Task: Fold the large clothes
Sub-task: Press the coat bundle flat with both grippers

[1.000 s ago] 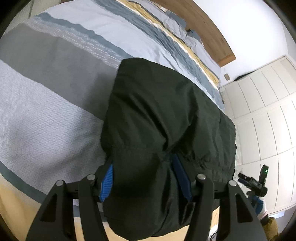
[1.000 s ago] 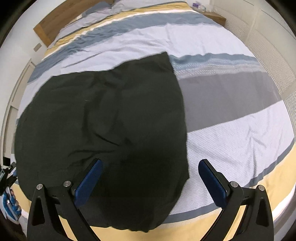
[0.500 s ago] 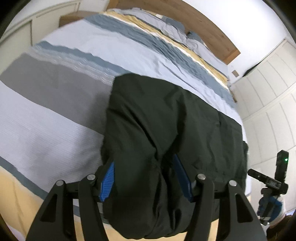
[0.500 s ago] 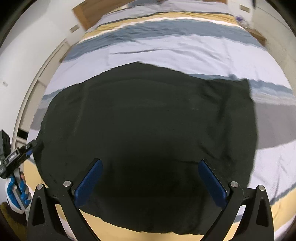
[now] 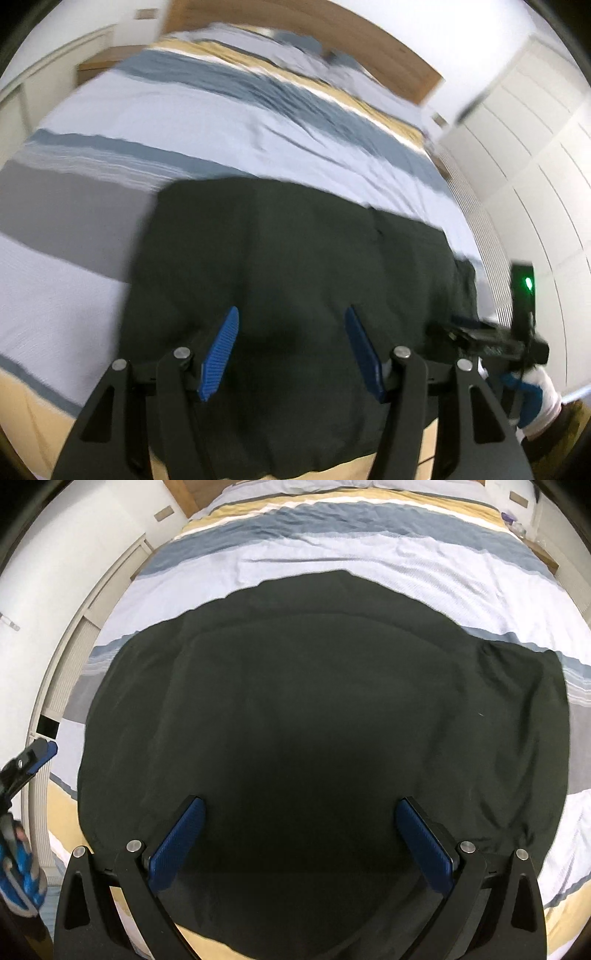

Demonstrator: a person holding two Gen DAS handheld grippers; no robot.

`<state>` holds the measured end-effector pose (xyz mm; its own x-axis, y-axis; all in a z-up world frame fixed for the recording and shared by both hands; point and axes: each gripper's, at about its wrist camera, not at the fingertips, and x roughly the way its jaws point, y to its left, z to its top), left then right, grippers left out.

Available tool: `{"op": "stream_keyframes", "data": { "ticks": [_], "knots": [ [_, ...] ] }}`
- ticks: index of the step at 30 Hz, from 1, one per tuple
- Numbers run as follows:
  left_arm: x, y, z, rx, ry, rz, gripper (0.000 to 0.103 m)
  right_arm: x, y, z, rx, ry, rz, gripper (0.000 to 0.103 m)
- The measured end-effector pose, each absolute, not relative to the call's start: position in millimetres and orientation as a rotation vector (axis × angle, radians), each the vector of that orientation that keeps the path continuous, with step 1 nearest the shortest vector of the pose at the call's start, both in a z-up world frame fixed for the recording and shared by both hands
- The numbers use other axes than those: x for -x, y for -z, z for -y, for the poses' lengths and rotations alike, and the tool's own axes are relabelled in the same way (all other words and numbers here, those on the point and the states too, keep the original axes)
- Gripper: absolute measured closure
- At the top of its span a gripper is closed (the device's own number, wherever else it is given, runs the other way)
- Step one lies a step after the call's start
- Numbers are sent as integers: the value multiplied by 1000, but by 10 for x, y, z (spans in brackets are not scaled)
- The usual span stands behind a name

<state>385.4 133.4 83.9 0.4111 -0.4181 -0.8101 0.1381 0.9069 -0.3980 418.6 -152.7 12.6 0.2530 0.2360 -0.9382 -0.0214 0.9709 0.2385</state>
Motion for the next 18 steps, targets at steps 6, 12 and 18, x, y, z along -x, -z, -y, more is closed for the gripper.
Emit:
{"op": "stream_keyframes", "data": {
  "ticks": [6,12,18],
  "knots": [
    [-4205,-385,-644,177,377,-1150,44,-4395,83,1534,-197,-145,-1311,1],
    [-4773,-79,-383,139,331,-1174,44,-4829,290,1619,-200,-93,-1310,1],
    [-5412,188,-238,127,299,-1242,41,-5409,514,1713,-219,-49,-1310,0]
  ]
}}
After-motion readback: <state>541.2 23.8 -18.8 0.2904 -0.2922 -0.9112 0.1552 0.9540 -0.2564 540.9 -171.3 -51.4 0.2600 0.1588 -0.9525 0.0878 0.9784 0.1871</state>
